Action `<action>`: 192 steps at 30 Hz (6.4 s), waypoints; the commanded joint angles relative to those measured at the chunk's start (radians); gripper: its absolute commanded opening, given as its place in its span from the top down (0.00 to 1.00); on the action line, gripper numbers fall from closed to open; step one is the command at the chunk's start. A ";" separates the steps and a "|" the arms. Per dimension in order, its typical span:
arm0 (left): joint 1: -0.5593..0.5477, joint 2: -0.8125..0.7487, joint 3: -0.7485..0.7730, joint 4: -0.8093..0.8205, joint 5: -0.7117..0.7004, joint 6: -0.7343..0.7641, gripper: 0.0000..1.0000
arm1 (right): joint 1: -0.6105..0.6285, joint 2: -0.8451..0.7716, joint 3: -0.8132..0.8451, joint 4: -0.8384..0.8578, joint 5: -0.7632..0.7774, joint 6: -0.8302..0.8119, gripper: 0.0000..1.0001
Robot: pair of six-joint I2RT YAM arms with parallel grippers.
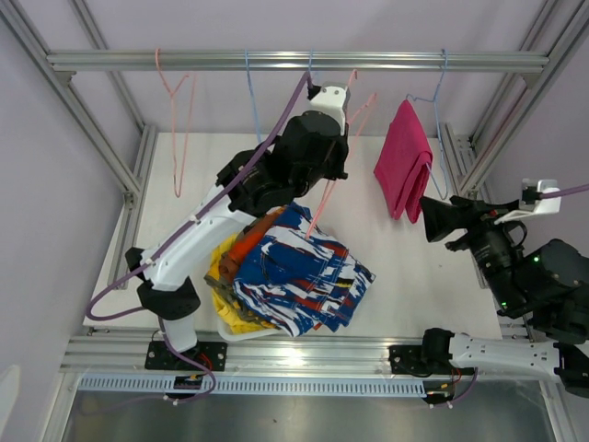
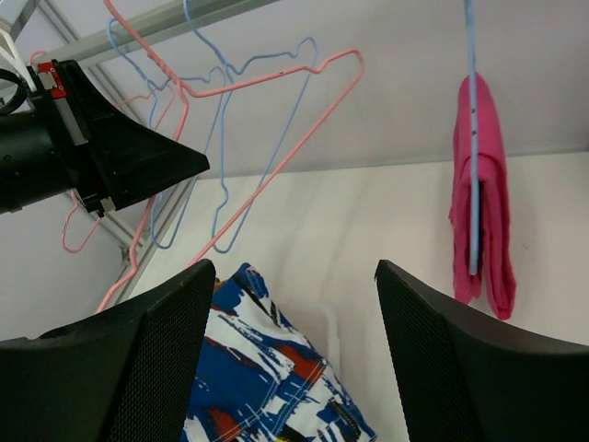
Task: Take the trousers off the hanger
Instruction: Place the hanger at the clothesline, then pick up the hanger from the clothesline.
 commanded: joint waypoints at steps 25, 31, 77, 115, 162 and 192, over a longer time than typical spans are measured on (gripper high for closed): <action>0.105 0.268 0.097 0.596 -0.017 0.096 1.00 | 0.012 -0.161 -0.119 0.039 0.102 -0.130 0.19; 0.131 0.301 0.108 0.665 -0.050 0.107 1.00 | 0.012 -0.137 -0.156 0.061 0.093 -0.139 0.15; 0.054 0.227 -0.191 0.681 -0.107 0.051 0.40 | 0.012 -0.121 -0.191 0.001 0.072 -0.084 0.12; 0.118 0.300 -0.003 0.922 0.895 -0.494 0.01 | -0.078 -0.083 0.249 -0.283 -0.108 0.010 0.18; 0.138 0.643 0.151 1.397 0.668 -0.763 0.51 | -0.092 -0.203 0.110 -0.370 -0.137 0.111 0.12; 0.137 0.566 0.166 1.278 0.646 -0.677 1.00 | -0.092 -0.212 0.087 -0.384 -0.145 0.151 0.13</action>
